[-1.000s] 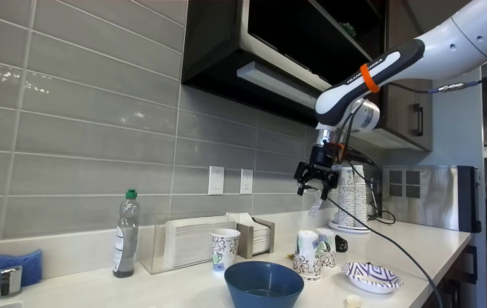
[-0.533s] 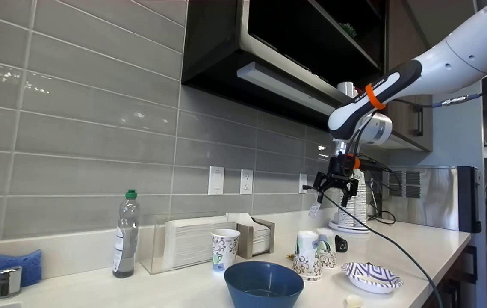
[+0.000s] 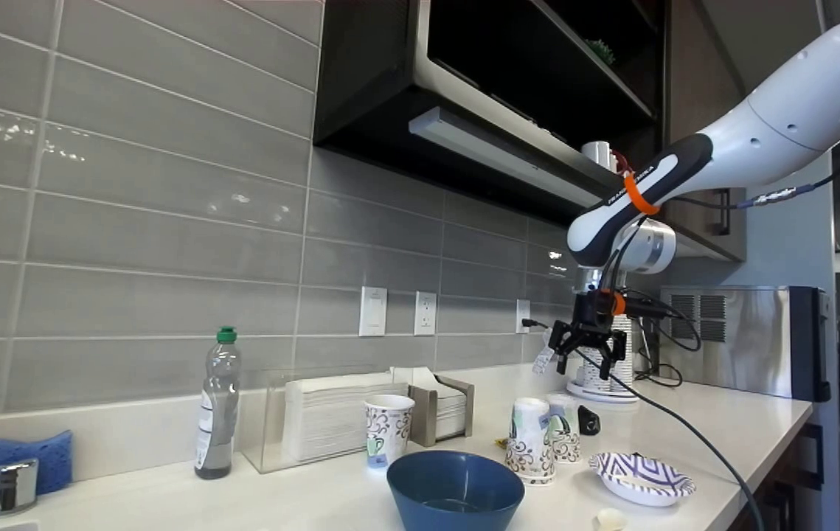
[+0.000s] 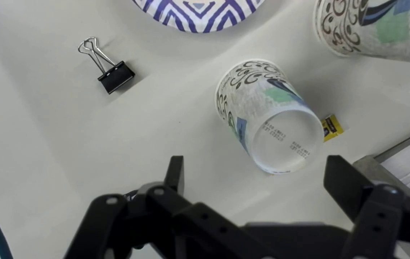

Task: Pick up the paper cup to the far left and stack it on the middle paper cup, pick up the paper cup to the right and stack it on the paper cup to the left

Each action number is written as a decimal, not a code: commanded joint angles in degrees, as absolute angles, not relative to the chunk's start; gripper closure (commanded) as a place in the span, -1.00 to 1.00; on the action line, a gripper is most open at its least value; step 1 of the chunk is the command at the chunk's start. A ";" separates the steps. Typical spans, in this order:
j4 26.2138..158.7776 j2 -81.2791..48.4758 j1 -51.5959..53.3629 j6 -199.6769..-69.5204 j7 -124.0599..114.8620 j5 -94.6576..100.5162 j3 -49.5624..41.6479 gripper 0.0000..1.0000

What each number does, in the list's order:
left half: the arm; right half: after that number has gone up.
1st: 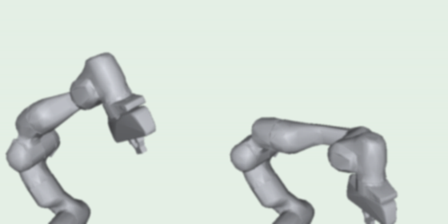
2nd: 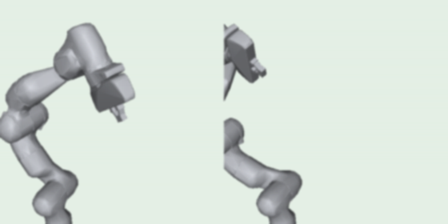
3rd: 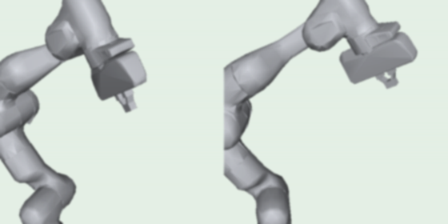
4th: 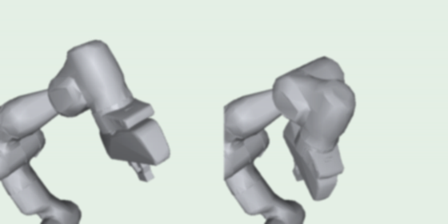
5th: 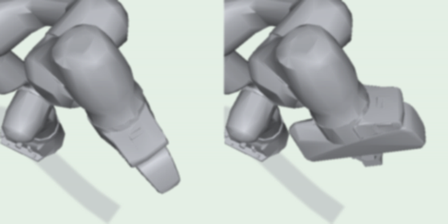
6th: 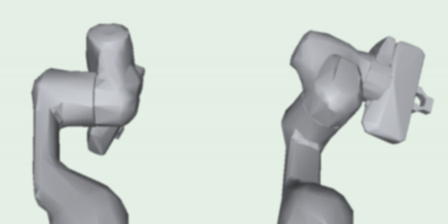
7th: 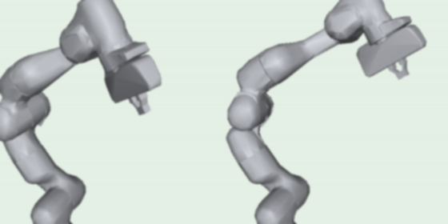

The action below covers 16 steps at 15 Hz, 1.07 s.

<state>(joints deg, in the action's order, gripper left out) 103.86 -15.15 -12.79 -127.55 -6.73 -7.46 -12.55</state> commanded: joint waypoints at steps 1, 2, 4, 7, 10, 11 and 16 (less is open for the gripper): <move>102.72 -17.46 -13.50 -128.63 -6.32 -9.11 -11.80 -1.00; 102.63 -17.87 -13.54 -128.64 -6.40 -9.19 -11.78 -1.00; 102.68 -18.46 -13.63 -128.82 -6.48 -9.32 -11.78 -1.00; 102.53 -19.14 -13.71 -128.90 -6.53 -9.52 -11.75 -0.40; 102.55 -19.44 -13.74 -128.84 -6.36 -9.81 -11.66 -0.09; 102.57 -19.56 -13.77 -128.82 -6.34 -9.93 -11.65 0.05; 102.52 -20.07 -13.93 -128.72 -6.21 -10.50 -11.56 0.74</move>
